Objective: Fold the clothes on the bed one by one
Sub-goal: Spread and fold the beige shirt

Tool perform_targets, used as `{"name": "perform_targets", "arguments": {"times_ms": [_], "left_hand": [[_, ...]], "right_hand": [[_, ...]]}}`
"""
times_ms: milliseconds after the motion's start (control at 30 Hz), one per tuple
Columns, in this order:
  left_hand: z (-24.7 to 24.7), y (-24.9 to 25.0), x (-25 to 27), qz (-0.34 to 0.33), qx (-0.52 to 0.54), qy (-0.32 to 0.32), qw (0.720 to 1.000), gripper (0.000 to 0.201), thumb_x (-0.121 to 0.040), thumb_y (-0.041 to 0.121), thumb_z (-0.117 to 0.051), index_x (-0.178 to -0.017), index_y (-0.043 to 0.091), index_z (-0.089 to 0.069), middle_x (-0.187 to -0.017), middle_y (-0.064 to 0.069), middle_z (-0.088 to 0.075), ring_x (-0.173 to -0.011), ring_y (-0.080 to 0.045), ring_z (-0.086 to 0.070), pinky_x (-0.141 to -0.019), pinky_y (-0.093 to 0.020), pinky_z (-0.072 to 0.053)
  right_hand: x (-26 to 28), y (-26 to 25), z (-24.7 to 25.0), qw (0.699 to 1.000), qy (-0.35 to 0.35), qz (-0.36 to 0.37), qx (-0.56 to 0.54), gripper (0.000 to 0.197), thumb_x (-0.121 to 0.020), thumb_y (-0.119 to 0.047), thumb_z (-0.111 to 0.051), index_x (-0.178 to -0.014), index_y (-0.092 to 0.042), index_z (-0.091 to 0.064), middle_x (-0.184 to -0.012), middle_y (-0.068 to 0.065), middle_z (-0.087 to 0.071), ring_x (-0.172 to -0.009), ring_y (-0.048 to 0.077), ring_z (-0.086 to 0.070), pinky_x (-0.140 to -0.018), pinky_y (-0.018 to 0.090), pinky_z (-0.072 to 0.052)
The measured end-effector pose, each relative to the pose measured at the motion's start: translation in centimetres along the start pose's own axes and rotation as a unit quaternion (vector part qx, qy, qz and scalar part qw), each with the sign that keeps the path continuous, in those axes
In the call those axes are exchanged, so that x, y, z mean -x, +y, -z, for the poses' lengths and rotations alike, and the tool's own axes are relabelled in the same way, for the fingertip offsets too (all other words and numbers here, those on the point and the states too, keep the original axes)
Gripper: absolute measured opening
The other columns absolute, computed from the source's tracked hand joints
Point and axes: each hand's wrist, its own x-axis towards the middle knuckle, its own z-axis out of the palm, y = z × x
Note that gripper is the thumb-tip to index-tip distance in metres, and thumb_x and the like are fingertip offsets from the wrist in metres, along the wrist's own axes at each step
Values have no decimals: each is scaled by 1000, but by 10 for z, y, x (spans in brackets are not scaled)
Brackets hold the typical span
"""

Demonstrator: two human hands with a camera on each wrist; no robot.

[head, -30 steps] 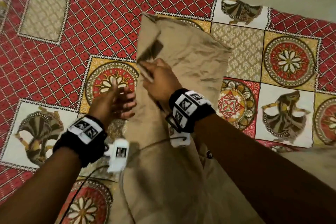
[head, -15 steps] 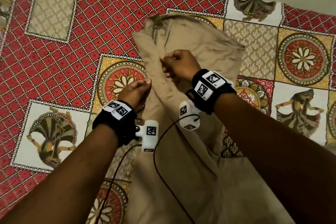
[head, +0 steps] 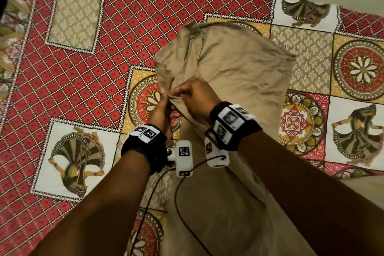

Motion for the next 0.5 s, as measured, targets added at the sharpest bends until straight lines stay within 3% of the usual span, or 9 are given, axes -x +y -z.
{"name": "perform_targets", "arguments": {"times_ms": [33, 100, 200, 300, 400, 433, 500], "left_hand": [[2, -3, -3, -9, -8, 4, 1000, 62, -82, 75, -50, -115, 25, -65, -75, 11, -56, -54, -4, -45, -44, -19, -29], [3, -7, -3, -34, 17, 7, 999, 38, -92, 55, -55, -113, 24, -63, -81, 7, -63, -55, -5, -48, -42, -18, -31], [4, -8, 4, -32, 111, -15, 993, 22, -103, 37, -46, -114, 24, -60, -88, 7, -70, -56, -5, -54, -44, -17, -34], [5, -14, 6, -53, 129, -22, 990, 25, -105, 32, -44, -122, 22, -59, -93, 5, -67, -62, -6, -53, -47, -19, -35], [7, -19, 1, -69, 121, -6, 990, 29, -104, 26, -47, -129, 18, -59, -97, 3, -65, -68, -8, -53, -57, -24, -37], [7, -21, 0, -73, 116, -5, 991, 25, -104, 24, -46, -124, 19, -61, -98, 1, -65, -73, -11, -53, -62, -27, -36], [8, -23, -3, -72, 118, -11, 990, 21, -104, 19, -45, -112, 21, -65, -94, 0, -69, -80, -16, -53, -67, -30, -36]], "right_hand": [[4, 4, 3, 999, 5, 9, -35, 39, -84, 13, -55, -101, -11, -81, -104, 4, -76, -98, 8, -67, -87, 9, -42], [11, 14, 14, 990, 61, -28, -128, 52, -81, 22, -43, -103, -9, -78, -99, 0, -75, -83, -2, -67, -78, 6, -46], [10, 22, 23, 976, 96, -81, -176, 43, -91, 15, -44, -112, -7, -74, -102, 1, -75, -82, 0, -67, -71, 9, -48], [-4, 2, 18, 991, 73, -63, -98, 30, -93, -6, -64, -122, -7, -71, -117, 4, -73, -104, 6, -67, -90, 10, -48], [-32, -22, 7, 996, -33, -88, -3, 53, -89, -35, -73, -135, -11, -61, -133, 7, -65, -121, 21, -61, -103, 29, -47], [-40, -28, 2, 994, -56, -91, 29, 53, -87, -41, -74, -131, -14, -63, -132, 7, -65, -121, 24, -61, -101, 31, -48], [-50, -36, -7, 992, -61, -93, 67, 22, -85, -40, -74, -95, -22, -66, -105, 3, -70, -104, 25, -64, -82, 28, -47]]}}
